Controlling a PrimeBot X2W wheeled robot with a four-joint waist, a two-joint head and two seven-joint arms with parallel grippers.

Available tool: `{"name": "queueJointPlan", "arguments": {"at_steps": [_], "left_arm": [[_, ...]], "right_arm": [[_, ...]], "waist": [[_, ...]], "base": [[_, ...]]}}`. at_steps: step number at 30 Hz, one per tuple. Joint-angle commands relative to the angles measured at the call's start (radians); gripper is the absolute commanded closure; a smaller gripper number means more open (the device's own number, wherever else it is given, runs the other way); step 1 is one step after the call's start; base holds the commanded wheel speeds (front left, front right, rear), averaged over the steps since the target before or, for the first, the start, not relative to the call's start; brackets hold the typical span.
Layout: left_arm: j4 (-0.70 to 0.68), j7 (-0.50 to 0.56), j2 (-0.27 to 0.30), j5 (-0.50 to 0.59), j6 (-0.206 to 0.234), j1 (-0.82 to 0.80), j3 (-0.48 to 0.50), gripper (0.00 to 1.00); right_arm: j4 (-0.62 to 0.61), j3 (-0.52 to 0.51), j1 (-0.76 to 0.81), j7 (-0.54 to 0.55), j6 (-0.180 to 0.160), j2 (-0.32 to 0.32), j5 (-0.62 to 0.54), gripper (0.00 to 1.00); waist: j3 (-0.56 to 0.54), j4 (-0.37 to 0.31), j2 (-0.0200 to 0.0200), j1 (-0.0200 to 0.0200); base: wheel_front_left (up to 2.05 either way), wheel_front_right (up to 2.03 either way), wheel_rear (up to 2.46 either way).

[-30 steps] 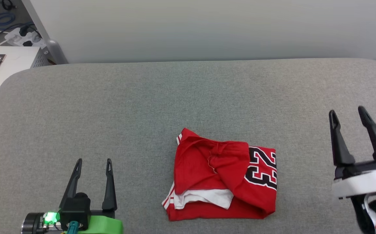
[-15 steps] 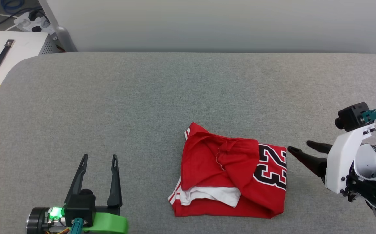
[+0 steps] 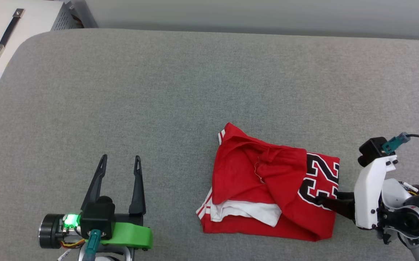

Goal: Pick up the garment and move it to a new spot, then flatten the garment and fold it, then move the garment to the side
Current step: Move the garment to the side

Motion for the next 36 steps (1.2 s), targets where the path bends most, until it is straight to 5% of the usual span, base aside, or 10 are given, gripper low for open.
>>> {"name": "queueJointPlan", "arguments": {"at_steps": [1, 13, 14, 15, 25, 36], "left_arm": [[-0.002, -0.006, -0.004, 0.012, 0.003, -0.023, -0.003, 0.0], [0.018, -0.006, -0.002, 0.008, 0.006, -0.052, -0.012, 0.0], [0.02, -0.006, -0.001, 0.007, 0.007, -0.051, -0.011, 0.0], [0.022, -0.006, 0.0, 0.006, 0.006, -0.05, -0.01, 0.0], [0.041, -0.006, 0.005, -0.004, 0.003, -0.035, -0.003, 0.0], [0.041, -0.006, 0.008, -0.009, 0.004, -0.012, 0.022, 0.0]], "right_arm": [[0.017, 0.011, -0.014, -0.01, -0.001, 0.012, 0.005, 0.0], [0.112, 0.132, 0.001, -0.135, -0.001, 0.025, 0.013, 0.0], [0.111, 0.143, -0.003, -0.151, -0.001, 0.022, 0.016, 0.58], [0.109, 0.149, -0.007, -0.165, -0.001, 0.019, 0.019, 1.0], [0.05, 0.215, -0.093, -0.312, -0.001, -0.091, -0.026, 1.0], [-0.033, 0.333, -0.223, -0.421, -0.001, -0.264, -0.151, 1.0]], "waist": [[0.037, 0.023, 0.0, 0.0], [0.055, 0.034, 0.0, 0.0], [0.051, 0.032, 0.0, 0.0], [0.048, 0.031, 0.0, 0.0], [0.006, -0.015, 0.0, 0.0], [-0.026, -0.174, 0.0, 0.0]], "base": [[0.0, 0.0, 0.0], [0.0, 0.0, 0.0], [0.0, 0.0, 0.0], [0.0, 0.0, 0.0], [0.0, 0.0, 0.0], [0.0, 0.0, 0.0]]}}
